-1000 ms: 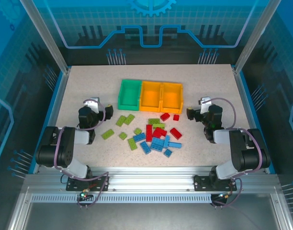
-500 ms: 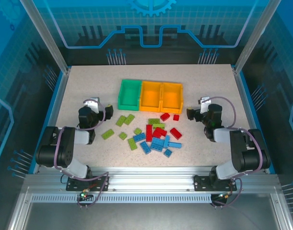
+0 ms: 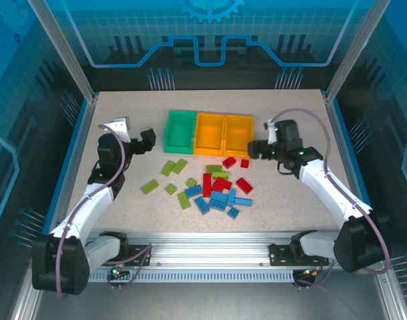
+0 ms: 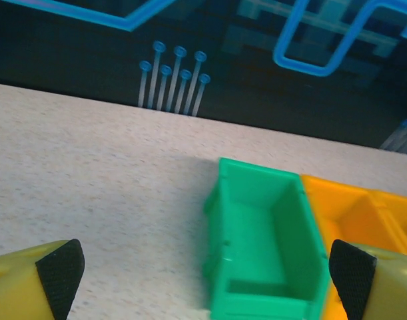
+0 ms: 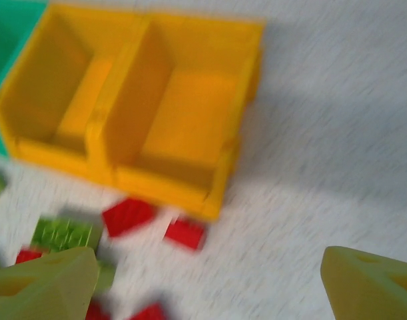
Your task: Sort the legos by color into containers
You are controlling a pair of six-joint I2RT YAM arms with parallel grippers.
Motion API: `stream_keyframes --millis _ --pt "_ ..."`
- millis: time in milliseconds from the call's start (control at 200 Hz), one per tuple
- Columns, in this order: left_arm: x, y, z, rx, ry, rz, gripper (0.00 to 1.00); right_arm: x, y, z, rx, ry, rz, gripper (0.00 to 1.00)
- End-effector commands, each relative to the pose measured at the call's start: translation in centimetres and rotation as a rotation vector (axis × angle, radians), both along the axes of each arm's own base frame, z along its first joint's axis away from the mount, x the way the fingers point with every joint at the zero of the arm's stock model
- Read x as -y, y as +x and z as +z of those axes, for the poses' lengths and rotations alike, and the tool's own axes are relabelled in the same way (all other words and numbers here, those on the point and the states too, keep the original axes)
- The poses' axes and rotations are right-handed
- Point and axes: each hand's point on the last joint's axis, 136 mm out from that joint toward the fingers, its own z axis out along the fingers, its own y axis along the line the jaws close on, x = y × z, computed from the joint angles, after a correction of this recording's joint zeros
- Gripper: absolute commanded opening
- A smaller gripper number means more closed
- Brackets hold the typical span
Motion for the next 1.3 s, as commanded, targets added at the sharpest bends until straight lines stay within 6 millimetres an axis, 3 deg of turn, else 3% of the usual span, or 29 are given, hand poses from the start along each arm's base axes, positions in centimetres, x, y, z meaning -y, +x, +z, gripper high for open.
stream_keyframes --millis 0,200,325,470,660,1011,1296 --pt "2.5 -3.8 -5.8 -0.330 -0.075 -0.040 0.99 -1.6 -5.5 -4.5 -0.225 -0.097 0.059 0.89" --pt "6.6 -7.8 -9.5 -0.533 -0.138 -0.092 0.99 -2.4 -8.9 -9.0 -0.398 -0.216 0.152 0.86" --pt "8.4 -9.2 -11.3 -0.625 -0.160 -0.119 0.99 -2.1 -9.0 -10.6 -0.436 -0.266 0.159 0.84" --pt "10.1 -9.6 -11.8 -0.652 -0.142 -0.151 0.99 -3.2 -8.9 -11.7 -0.475 -0.260 0.215 0.81" --pt "10.4 -9.3 -11.8 -0.650 -0.154 -0.147 0.99 -4.5 -9.3 -12.6 -0.512 -0.294 0.284 0.79" --pt "10.6 -9.1 -11.8 -0.647 -0.158 -0.155 0.99 -4.6 -8.0 -13.6 -0.567 -0.379 0.266 0.78" --pt "10.4 -9.3 -11.5 -0.625 -0.158 -0.153 0.99 -4.0 -7.7 -14.8 -0.627 -0.429 0.249 0.58"
